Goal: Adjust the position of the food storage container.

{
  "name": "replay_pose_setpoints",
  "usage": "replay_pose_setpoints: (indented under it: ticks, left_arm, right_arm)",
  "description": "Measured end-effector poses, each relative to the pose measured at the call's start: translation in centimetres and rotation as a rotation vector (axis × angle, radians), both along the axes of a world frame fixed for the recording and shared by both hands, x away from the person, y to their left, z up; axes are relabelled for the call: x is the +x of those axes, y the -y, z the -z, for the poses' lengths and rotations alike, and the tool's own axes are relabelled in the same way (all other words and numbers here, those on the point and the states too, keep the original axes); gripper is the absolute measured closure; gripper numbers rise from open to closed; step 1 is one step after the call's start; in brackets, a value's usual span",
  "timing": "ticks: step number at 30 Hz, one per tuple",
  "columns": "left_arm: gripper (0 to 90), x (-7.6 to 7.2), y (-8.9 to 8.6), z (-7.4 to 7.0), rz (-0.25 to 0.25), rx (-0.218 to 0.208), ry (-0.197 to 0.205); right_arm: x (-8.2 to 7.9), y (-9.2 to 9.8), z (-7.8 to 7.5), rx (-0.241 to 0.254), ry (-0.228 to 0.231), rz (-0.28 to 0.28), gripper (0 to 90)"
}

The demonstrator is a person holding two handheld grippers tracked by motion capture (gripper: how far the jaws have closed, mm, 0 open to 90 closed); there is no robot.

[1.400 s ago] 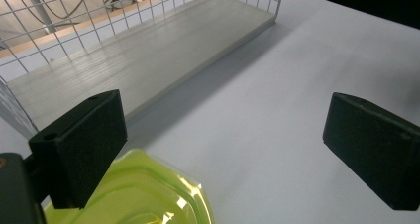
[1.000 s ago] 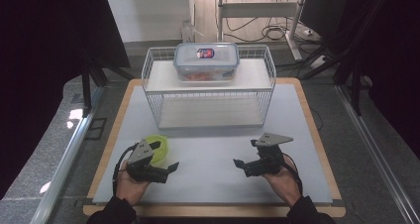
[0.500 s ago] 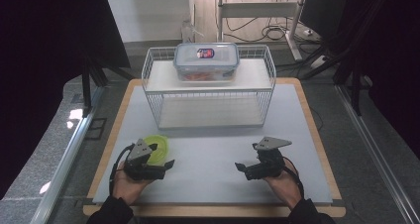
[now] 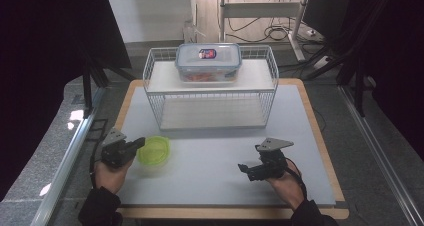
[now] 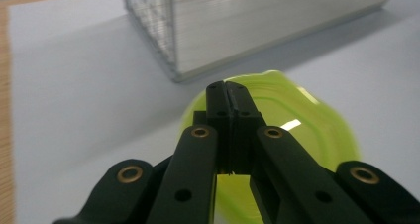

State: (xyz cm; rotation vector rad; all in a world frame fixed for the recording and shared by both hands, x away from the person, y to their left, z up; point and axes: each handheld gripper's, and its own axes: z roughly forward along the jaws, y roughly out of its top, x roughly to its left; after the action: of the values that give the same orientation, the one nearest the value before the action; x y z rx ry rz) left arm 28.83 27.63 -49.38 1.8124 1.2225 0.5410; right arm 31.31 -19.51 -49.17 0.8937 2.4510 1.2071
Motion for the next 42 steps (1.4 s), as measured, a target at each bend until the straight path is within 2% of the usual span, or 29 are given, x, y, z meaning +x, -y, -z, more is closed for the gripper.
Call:
replay_pose_setpoints:
  ticks: [3,8,16,22,27,38,42]
  left_arm:
    - [90.0,0.2,-0.6,0.3,-0.028,0.012,-0.008]
    - [89.9,0.5,-1.5,1.3,-0.071,0.031,-0.051]
    - [89.8,0.8,-1.1,2.1,-0.068,0.059,-0.090]
    - [89.9,0.7,-0.8,2.1,-0.066,0.056,-0.091]
    - [89.9,0.8,0.1,2.0,-0.044,0.051,-0.093]
    - [89.9,0.8,3.5,1.8,0.043,0.061,-0.098]
    - [89.9,0.7,4.5,1.7,0.071,0.052,-0.106]
  right_arm:
    - [0.0,0.1,0.0,0.000,0.000,0.003,6.3]
    - [0.0,0.1,0.0,-0.006,0.001,0.004,6.5]
    - [0.1,0.1,0.1,-0.015,-0.005,0.007,7.0]
    - [0.1,0.1,0.1,-0.021,-0.006,0.007,7.1]
    - [0.1,0.2,0.1,-0.024,-0.005,0.008,7.1]
    - [0.1,0.5,0.2,-0.029,-0.017,0.021,7.1]
    - [0.1,0.5,0.2,-0.031,-0.020,0.022,7.2]
